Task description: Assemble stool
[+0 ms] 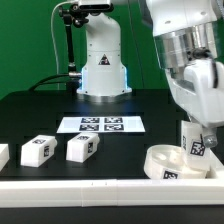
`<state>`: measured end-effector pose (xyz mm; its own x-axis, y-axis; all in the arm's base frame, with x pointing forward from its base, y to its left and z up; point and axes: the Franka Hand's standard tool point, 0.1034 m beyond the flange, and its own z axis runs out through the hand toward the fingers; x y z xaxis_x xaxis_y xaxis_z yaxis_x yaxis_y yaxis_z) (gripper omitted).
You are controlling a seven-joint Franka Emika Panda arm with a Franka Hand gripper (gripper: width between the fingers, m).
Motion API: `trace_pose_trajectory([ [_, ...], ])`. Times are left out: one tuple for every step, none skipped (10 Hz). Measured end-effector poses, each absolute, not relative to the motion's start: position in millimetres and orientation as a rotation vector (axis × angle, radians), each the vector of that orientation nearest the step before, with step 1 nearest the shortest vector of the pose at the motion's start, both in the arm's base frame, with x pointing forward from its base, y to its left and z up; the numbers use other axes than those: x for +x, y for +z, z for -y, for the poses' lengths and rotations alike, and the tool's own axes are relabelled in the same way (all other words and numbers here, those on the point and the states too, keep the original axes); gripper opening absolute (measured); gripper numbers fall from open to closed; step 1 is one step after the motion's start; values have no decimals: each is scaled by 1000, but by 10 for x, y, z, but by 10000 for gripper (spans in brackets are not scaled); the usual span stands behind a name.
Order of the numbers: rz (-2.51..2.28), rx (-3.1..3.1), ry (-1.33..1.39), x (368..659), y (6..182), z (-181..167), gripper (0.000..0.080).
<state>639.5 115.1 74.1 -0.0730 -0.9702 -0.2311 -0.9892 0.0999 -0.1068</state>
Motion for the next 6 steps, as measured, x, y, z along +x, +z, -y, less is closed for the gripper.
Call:
trace_pose_trajectory([
  [-2229, -1843, 128, 6401, 743, -1153, 345],
  [-2277, -1768, 134, 6409, 742, -1148, 345],
  [-2310, -1713, 149, 6410, 740, -1149, 345],
  [-2321, -1698, 155, 6413, 740, -1154, 345],
  [-2323, -1693, 157, 6413, 739, -1160, 345],
  [-2313, -1706, 155, 6411, 737, -1166, 500],
])
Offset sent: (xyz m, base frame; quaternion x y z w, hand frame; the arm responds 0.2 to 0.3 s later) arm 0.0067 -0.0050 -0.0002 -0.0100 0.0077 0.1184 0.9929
